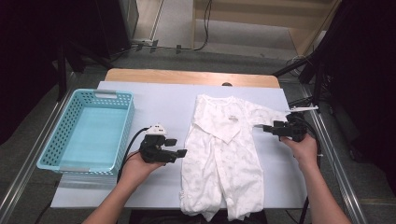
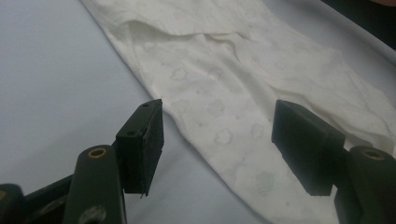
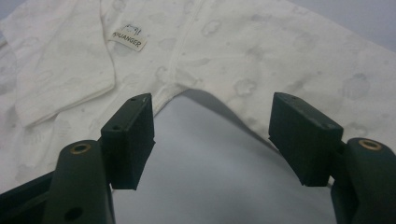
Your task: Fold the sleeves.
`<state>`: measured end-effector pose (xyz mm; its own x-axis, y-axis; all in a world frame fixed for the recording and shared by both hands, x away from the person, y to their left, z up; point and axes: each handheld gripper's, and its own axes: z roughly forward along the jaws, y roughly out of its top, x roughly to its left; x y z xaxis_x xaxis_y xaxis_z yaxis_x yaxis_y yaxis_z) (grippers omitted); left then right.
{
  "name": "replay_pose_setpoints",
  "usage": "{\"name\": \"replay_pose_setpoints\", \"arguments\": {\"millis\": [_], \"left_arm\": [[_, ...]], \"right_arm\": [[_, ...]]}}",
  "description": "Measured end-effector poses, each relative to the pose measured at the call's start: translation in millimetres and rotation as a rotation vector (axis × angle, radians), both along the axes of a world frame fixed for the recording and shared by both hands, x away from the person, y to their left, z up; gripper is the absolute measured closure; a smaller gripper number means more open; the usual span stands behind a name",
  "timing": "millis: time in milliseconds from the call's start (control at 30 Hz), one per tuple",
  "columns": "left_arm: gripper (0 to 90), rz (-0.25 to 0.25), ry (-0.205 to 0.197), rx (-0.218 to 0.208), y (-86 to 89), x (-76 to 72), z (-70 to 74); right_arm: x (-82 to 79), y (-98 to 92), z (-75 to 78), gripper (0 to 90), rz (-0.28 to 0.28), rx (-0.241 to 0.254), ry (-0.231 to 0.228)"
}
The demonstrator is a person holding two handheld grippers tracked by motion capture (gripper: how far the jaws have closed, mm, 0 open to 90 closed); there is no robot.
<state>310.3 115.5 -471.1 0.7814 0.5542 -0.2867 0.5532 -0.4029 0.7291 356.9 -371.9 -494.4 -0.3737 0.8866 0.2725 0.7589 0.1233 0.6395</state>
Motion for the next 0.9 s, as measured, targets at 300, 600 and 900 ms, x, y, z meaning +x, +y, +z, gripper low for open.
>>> {"name": "replay_pose_setpoints", "arguments": {"millis": [300,600,900], "left_arm": [[34.5,0.009,0.004,0.002,2.0,-1.3,-2.0],[34.5,0.006,0.000,0.014,3.2,-6.7,-3.7],[34.5,0.021,-0.002,0.005,11.3,-12.3,-2.0]], "right_arm": [[10.7,-11.5,-3.3,30.4,-0.051,-0.013,0.008],[22.6,-22.8,-8.0,31.7,-0.086,-0.045,0.019],[28.1,-23.4,-16.8,38.8,-0.110,-0.119,0.061]]}}
